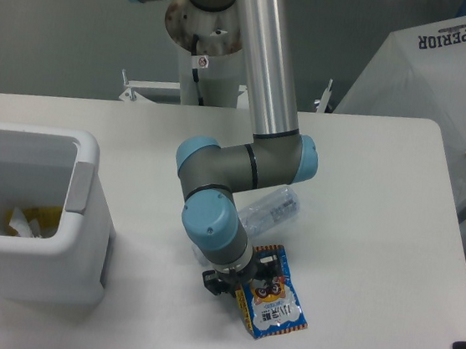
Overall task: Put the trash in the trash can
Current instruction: 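Close the gripper on the snack bag's edge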
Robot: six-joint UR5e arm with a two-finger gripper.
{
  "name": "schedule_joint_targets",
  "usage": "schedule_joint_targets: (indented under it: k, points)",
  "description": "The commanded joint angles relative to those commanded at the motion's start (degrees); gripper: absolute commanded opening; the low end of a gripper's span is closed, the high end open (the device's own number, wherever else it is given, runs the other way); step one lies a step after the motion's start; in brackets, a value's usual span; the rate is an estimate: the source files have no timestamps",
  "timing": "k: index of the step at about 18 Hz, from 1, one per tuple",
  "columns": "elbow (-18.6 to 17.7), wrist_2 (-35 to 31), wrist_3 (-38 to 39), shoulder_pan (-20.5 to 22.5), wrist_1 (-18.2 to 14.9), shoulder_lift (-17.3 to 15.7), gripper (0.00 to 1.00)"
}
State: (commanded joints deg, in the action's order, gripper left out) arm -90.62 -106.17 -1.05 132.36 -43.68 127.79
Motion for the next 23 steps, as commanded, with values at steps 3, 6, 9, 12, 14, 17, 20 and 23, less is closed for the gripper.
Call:
schedule_joint_targets:
  k: [3, 6, 9, 12, 14, 17, 20, 23]
  points:
    - [-0.09, 0.00, 0.00, 0.00, 0.00, 0.00, 0.71]
    - [-0.09, 0.00, 0.00, -0.09, 0.00, 0.09, 0.67]
    - [-0.09, 0.00, 0.17, -0.09, 0.00, 0.09, 0.49]
    - [0.00, 0.35, 0.18, -0.09, 0.00, 0.00, 0.27]
    - [0.00, 0.61, 0.18, -0.09, 0.00, 0.00, 0.18]
    - [0.00, 0.79, 0.09, -0.09, 0.09, -0.18, 0.07]
    - [0.00, 1.14, -0.09, 0.35, 0.09, -0.61, 0.01]
    - [0.35, 2.02, -0.09, 0.70, 0.09, -0.79, 0.00]
